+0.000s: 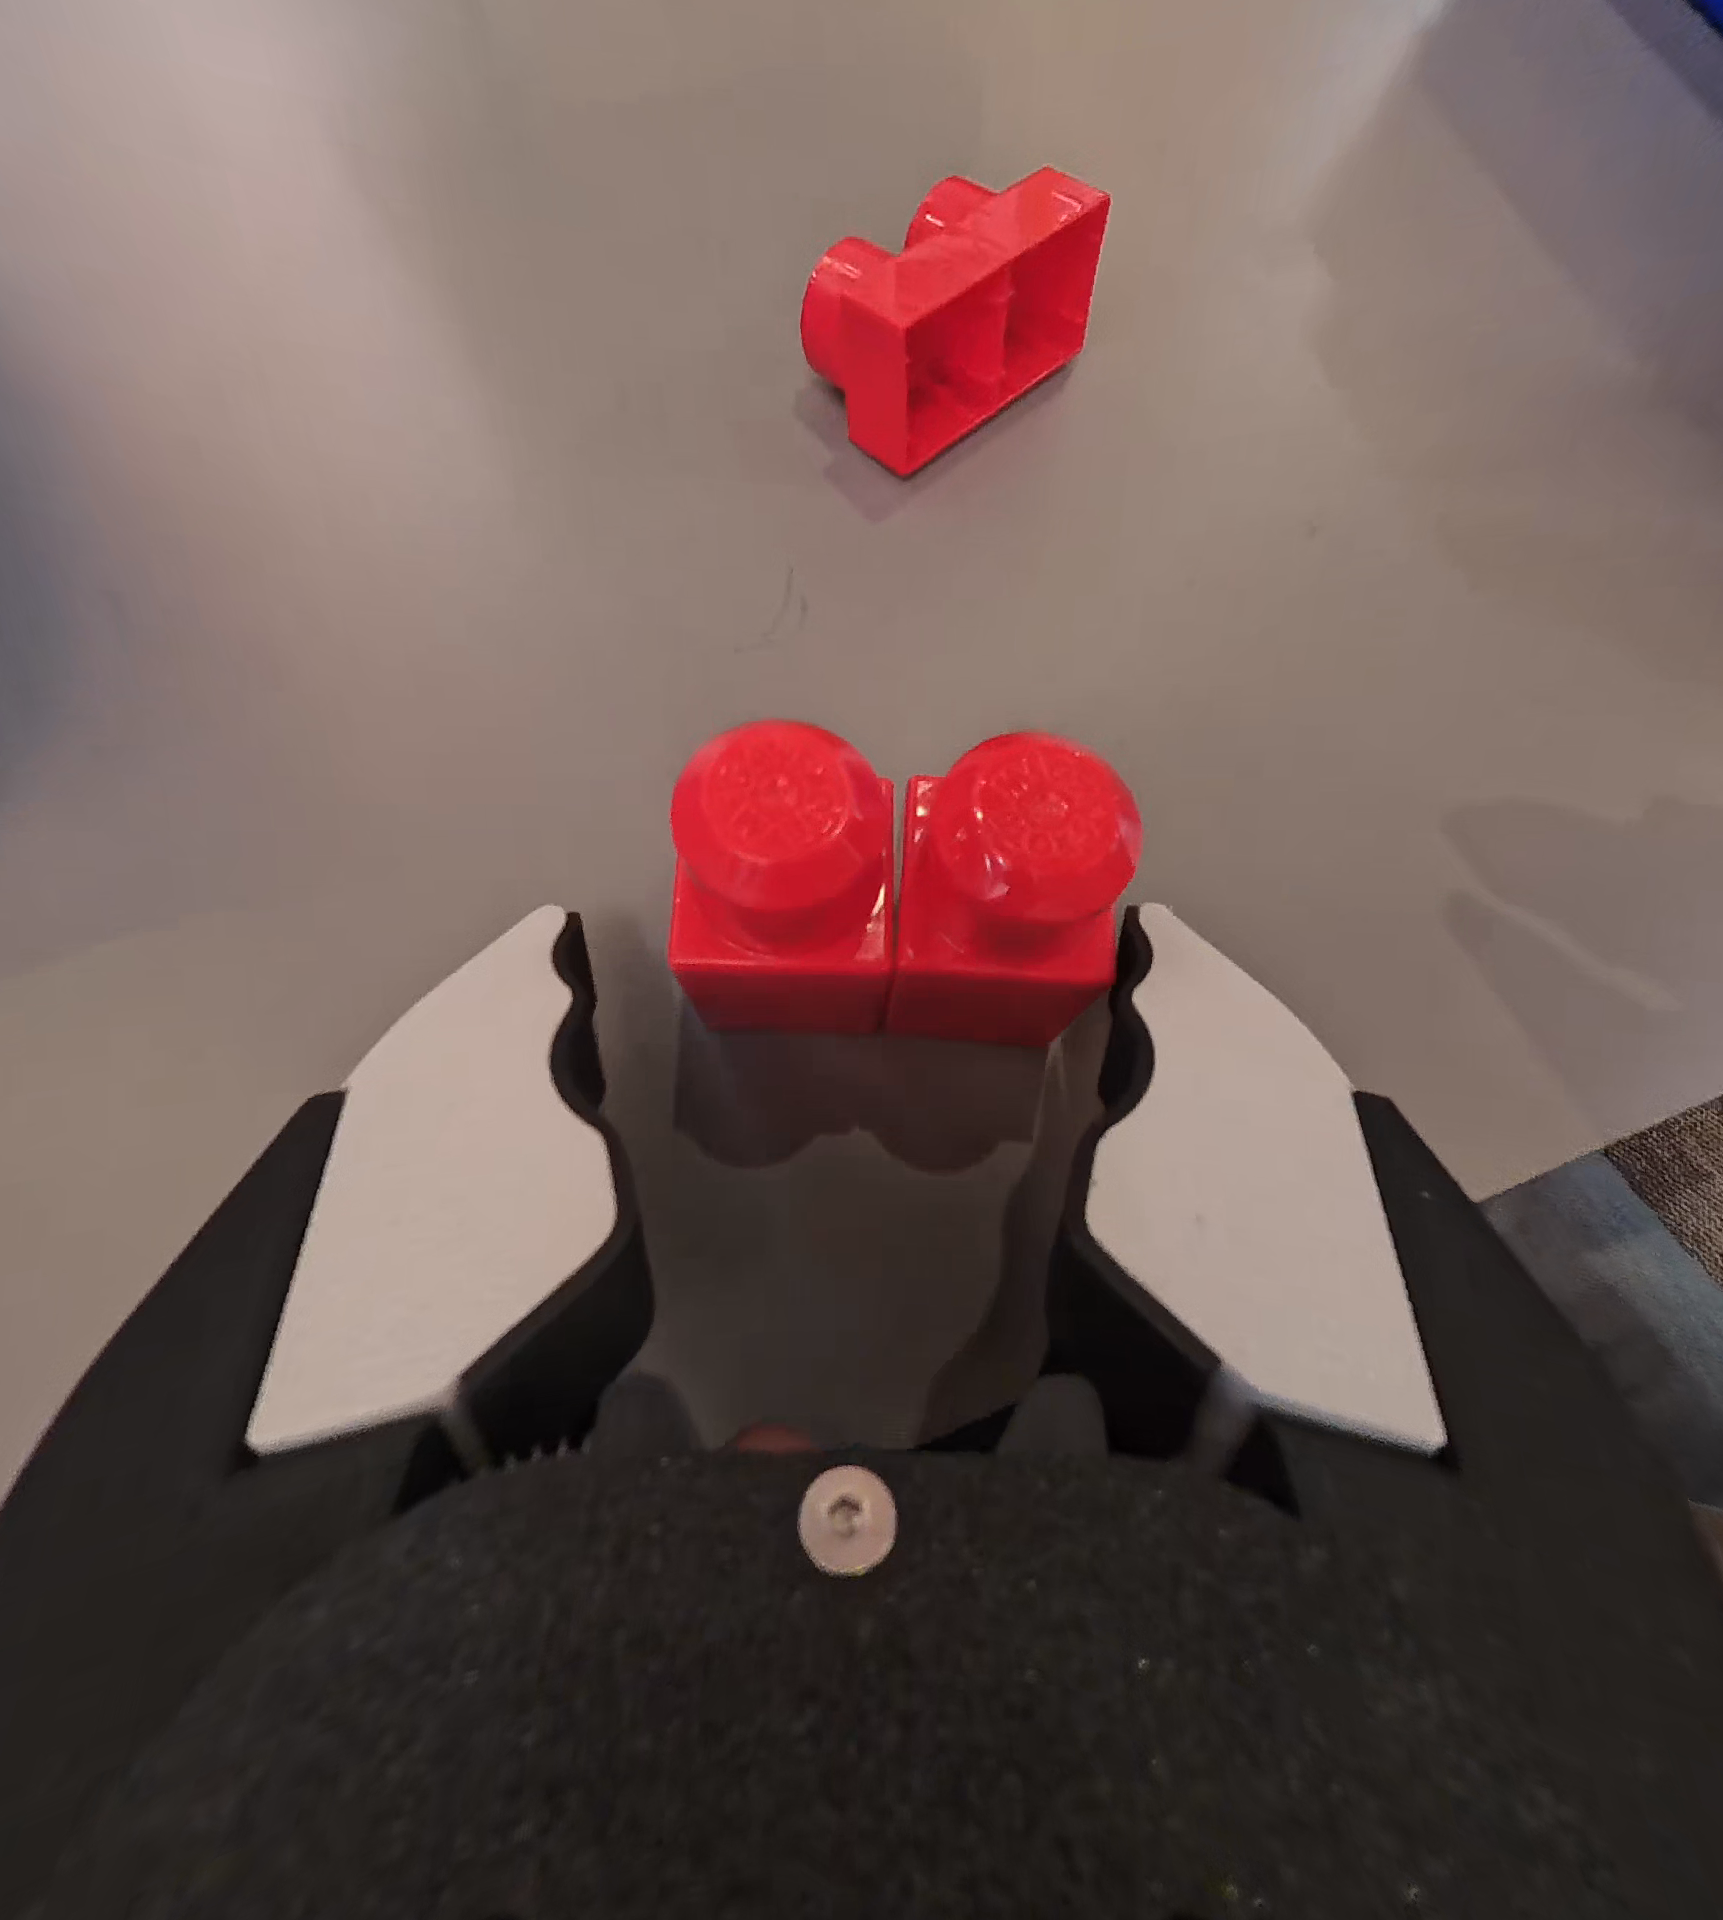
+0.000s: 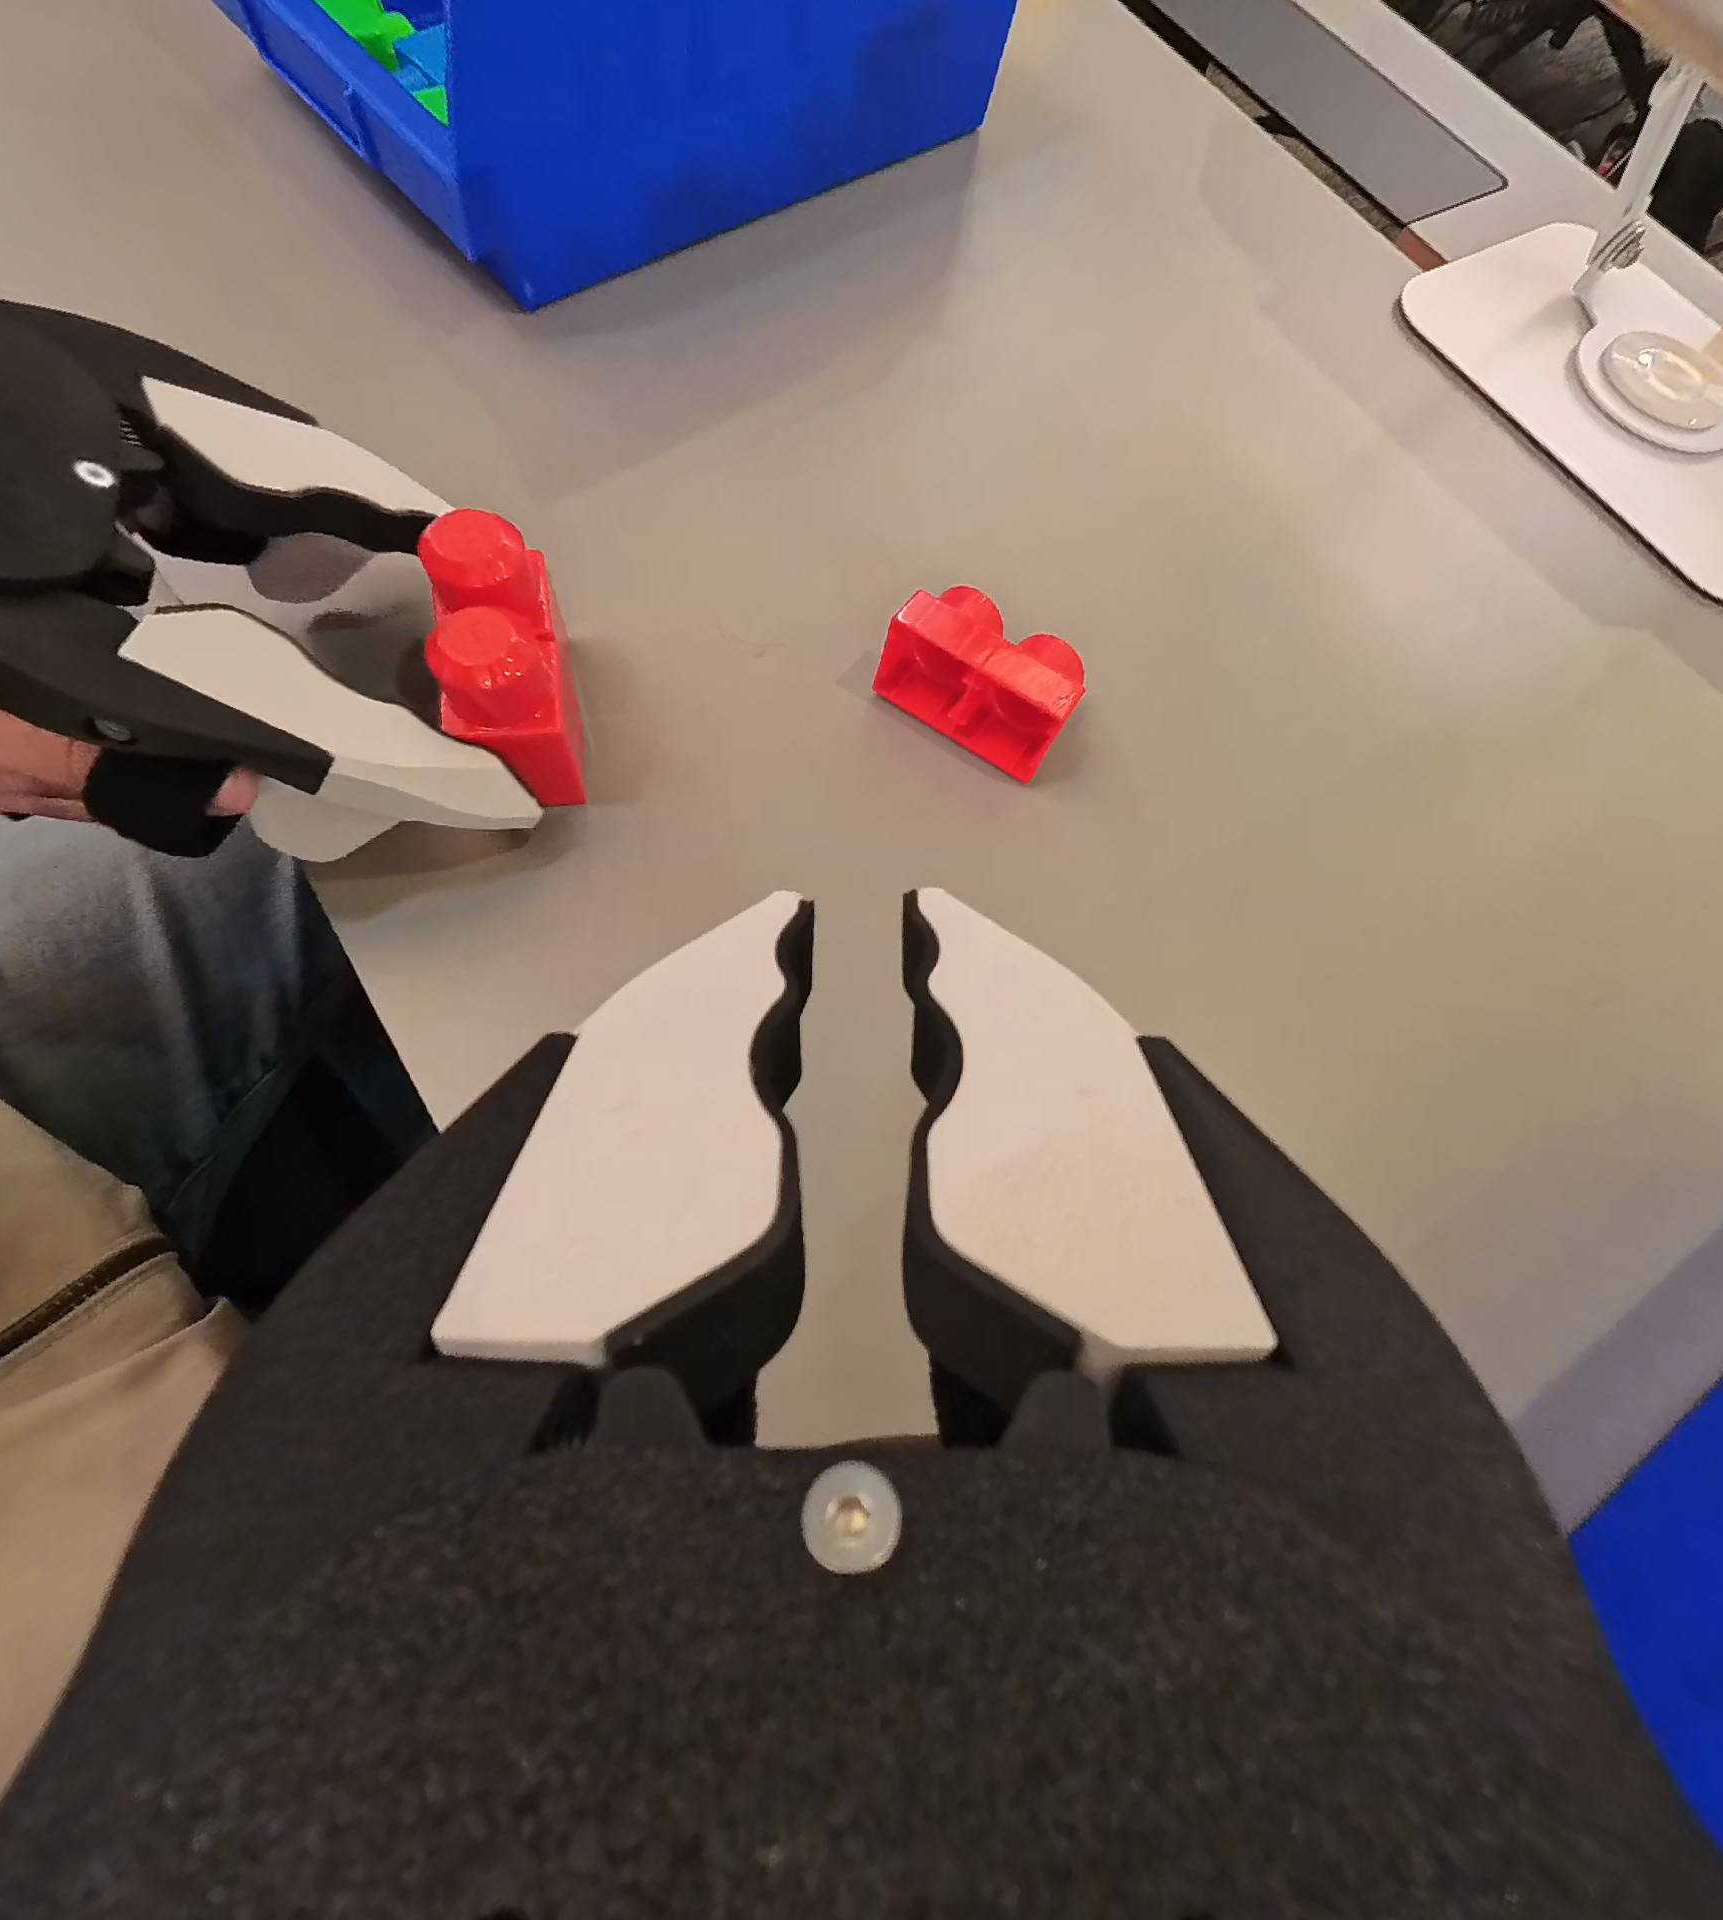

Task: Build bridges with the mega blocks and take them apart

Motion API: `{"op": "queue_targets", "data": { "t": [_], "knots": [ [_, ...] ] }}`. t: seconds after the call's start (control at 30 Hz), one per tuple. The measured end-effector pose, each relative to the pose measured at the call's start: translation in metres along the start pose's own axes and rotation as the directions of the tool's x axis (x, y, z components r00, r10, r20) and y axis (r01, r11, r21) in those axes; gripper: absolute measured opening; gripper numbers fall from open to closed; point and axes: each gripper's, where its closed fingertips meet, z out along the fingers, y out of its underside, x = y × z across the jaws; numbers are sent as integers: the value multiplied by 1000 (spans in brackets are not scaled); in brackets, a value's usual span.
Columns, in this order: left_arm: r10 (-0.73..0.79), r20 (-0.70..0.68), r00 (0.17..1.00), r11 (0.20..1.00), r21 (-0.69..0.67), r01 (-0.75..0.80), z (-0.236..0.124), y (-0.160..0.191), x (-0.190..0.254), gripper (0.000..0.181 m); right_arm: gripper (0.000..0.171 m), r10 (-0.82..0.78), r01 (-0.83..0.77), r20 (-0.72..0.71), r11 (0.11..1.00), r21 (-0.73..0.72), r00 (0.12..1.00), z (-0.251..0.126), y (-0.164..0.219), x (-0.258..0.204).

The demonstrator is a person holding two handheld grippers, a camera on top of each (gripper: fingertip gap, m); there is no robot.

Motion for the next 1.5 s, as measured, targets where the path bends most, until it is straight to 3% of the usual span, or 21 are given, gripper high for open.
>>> {"op": "queue_targets", "data": {
  "t": [0.8, 1.5],
  "knots": [
    [11, 46, 999, 1000, 17, -12, 7, 0, 4, 93, 16, -2, 2, 3, 1000, 4, 1000, -1, -1, 0],
    [33, 19, 999, 999, 13, -34, 6, 0, 7, 79, 16, -2, 2, 3, 1000, 3, 1000, -2, -1, 0]
  ]
}}
